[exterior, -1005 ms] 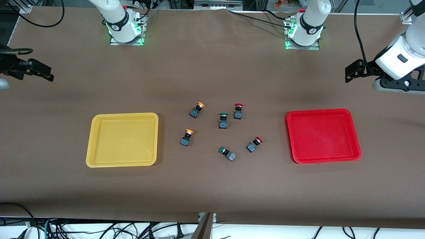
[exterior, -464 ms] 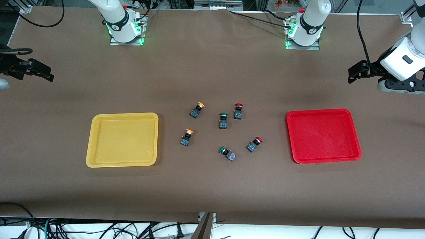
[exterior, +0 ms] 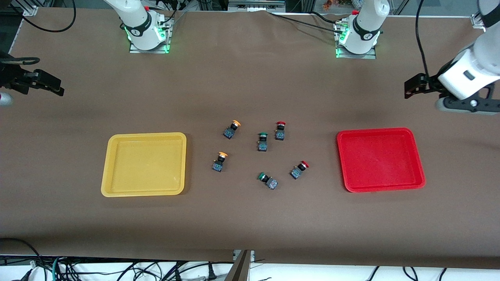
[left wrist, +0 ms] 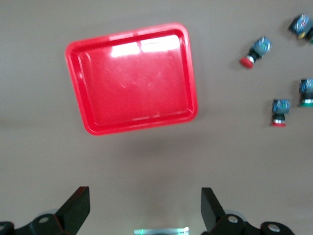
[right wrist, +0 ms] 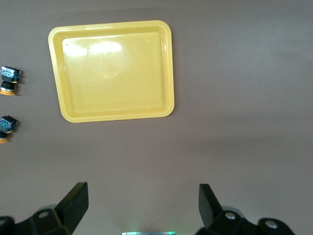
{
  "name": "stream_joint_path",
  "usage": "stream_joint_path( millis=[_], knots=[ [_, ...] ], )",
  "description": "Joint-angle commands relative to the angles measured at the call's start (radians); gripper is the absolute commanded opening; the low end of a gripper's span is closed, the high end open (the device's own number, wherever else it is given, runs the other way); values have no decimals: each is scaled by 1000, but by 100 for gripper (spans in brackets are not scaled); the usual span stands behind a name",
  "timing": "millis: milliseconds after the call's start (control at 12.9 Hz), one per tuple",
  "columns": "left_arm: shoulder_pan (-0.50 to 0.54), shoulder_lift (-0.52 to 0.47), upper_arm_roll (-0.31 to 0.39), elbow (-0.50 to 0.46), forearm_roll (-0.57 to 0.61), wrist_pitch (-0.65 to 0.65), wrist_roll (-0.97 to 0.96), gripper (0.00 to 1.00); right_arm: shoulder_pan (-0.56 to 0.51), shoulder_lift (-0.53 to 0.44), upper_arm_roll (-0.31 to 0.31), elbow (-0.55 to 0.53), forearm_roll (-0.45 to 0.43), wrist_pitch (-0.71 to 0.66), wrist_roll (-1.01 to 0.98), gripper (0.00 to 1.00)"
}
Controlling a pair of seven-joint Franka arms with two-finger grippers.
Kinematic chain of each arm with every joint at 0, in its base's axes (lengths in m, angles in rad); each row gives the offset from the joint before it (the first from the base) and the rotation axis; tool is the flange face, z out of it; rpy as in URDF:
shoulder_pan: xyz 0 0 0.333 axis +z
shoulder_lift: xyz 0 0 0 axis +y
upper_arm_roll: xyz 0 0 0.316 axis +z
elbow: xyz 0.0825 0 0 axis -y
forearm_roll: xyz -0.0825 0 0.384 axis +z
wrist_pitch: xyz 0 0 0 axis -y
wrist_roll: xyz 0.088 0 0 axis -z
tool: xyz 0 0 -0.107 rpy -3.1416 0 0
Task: Place red and yellow buttons in trays
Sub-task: 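Reach red button with the left gripper while the right gripper reaches yellow button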
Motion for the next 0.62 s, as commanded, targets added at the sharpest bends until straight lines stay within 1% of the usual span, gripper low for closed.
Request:
stream_joint_path(
  millis=[0,155,387,464,541],
  knots=[
    [-15,96,-36,30,-19,-22,0,100,4,40,-2,14,1,12,-9,100],
    [-45,165,-40,37,-51,-17,-3,100,7,59,0,14,1,9,-13,100],
    [-65,283,-42,149,-70,-9,4,100,16,118,2,10,1,10,-14,100],
    [-93,311,-40,169,-73,24,4,100,46,141,2,13,3,14,3,100],
    [-119,329,-40,169,-74,79,3,100,86,183,2,17,1,39,27,100]
  ],
)
